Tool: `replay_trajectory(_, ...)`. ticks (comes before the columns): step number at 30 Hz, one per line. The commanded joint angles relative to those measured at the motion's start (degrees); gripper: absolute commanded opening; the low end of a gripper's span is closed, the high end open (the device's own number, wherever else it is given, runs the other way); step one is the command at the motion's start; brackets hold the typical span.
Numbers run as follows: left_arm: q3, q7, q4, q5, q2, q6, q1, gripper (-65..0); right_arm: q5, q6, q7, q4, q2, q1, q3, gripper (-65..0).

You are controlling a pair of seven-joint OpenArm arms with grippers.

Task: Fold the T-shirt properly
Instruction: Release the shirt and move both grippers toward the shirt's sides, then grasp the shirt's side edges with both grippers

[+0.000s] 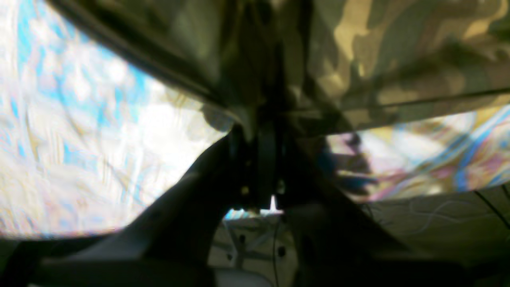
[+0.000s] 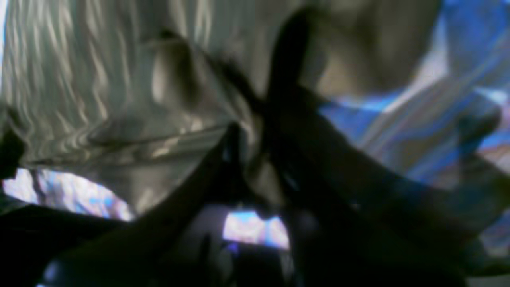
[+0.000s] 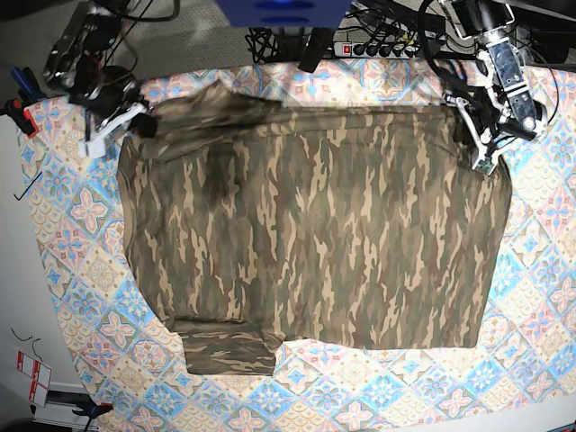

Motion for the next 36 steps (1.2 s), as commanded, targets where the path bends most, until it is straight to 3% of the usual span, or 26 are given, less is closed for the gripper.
replay_trajectory(1,0.16,0.56,1.19,3.76,-0.31,0.53,-0.65,-65.0,-1.38,-0.89,0.75,0.86,2.05,0.76,2.17,-64.3)
replay_trajectory(8,2.18,0.56,1.19,8.15,4.88,0.53,-5.22,-65.0,-8.06,-0.89,-3.30,0.95,3.46,5.77,5.60,-64.3)
replay_trajectory(16,2.01,0.56,1.19,8.51,3.03,0.53,-8.04,-65.0,-8.94,-0.89,-3.82,9.92,3.46,6.21,5.16,-64.3)
replay_trajectory(19,1.83,0.56,1.19,8.51,2.68,0.53,-9.18,-65.0,-11.05,-1.95,-6.64,12.20,3.46,8.40,4.89,-64.3)
replay_trajectory(23,-0.45,0.56,0.84,10.26,1.89,0.53,-11.11,-65.0,-13.51,-2.39,-7.69,14.49,3.46,10.43,1.47,-64.3)
replay_trajectory(36,-0.81,0.56,-0.66,26.44,2.60,0.53,-14.98,-65.0,-34.70,-2.47,-7.61,14.84,2.14,19.39,-9.61,-64.3)
